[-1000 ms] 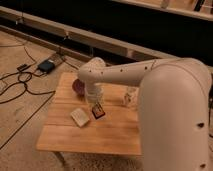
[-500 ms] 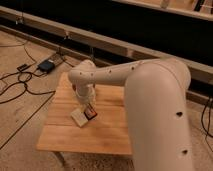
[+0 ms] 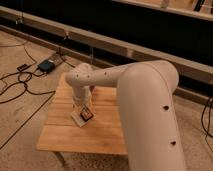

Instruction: Place the eraser on the white sponge

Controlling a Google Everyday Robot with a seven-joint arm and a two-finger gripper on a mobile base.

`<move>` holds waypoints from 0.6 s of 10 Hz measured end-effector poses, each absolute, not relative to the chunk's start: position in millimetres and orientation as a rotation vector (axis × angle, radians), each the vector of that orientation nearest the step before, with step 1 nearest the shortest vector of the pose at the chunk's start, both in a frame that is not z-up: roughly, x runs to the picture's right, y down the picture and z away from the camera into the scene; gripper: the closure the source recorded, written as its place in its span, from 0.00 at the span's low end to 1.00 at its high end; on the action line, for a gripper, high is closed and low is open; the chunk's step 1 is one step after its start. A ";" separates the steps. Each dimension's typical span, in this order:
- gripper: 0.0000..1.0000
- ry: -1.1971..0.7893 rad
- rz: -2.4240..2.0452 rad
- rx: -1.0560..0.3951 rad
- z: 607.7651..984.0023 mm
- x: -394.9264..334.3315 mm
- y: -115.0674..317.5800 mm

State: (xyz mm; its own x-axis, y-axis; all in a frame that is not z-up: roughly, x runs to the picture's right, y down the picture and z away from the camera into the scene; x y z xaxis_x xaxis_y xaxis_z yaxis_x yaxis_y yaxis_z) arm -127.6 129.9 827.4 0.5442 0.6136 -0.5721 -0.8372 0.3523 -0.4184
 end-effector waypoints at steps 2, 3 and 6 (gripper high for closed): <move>1.00 0.328 0.948 -0.747 832.0 -132.2 130.4; 1.00 0.318 0.941 -0.748 834.9 -134.9 131.5; 0.90 0.310 0.923 -0.763 838.3 -138.5 138.2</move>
